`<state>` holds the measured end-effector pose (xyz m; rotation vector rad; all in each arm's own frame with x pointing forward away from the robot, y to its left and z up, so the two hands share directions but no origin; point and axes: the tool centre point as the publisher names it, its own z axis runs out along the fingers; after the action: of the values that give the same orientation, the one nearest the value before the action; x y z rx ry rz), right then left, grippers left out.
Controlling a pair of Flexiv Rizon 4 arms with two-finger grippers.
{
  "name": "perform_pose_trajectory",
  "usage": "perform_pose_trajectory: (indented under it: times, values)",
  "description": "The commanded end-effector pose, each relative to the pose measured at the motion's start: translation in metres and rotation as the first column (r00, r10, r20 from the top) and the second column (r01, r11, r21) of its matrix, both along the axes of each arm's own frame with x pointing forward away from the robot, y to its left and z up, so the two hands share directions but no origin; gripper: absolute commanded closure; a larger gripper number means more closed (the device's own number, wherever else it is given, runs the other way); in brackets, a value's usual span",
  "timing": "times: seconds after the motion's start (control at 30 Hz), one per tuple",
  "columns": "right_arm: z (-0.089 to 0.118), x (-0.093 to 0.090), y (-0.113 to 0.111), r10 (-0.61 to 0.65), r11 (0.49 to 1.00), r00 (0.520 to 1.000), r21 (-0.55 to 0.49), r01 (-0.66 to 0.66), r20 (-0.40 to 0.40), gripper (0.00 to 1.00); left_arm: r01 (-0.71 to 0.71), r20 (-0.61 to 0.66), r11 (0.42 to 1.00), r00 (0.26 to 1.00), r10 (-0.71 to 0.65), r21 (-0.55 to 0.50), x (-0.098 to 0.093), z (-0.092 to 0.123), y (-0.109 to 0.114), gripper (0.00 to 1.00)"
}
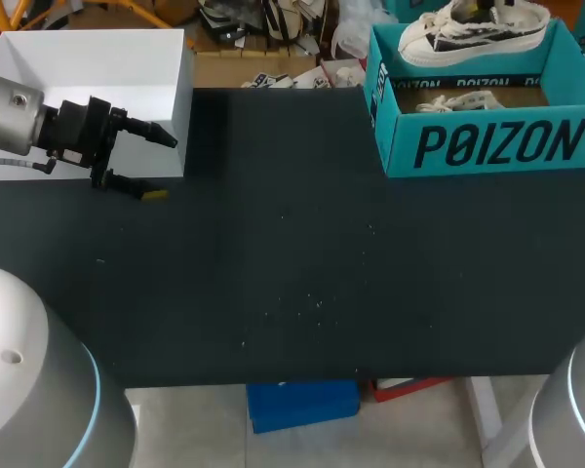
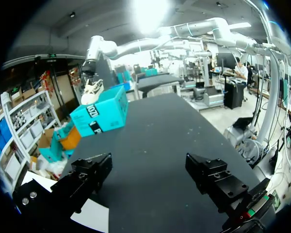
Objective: Take the shoe out of the shoebox, open the shoe tongue, remove and reinsert the insole, then place the shoe into the shoebox
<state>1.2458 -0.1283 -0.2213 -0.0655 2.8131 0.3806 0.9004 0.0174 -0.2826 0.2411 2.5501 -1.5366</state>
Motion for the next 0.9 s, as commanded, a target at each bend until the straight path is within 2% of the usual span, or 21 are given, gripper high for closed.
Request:
perform_pose_trajectory:
  times: [0.03,0.9]
  values:
    - [-0.013,0.022,-0.001,0.007,1.000,0.998,0.005,-0.007,-0.057,1.00,-0.004,0.004,1.000,1.000,0.004,0.002,-0.001,-0.001,-0.001,0.00]
    - [-0.106,0.025,0.000,-0.066,0.997,0.994,0.023,0.068,-0.081,1.00,-0.004,0.004,1.000,1.000,0.004,0.002,-0.001,-0.001,-0.001,0.00]
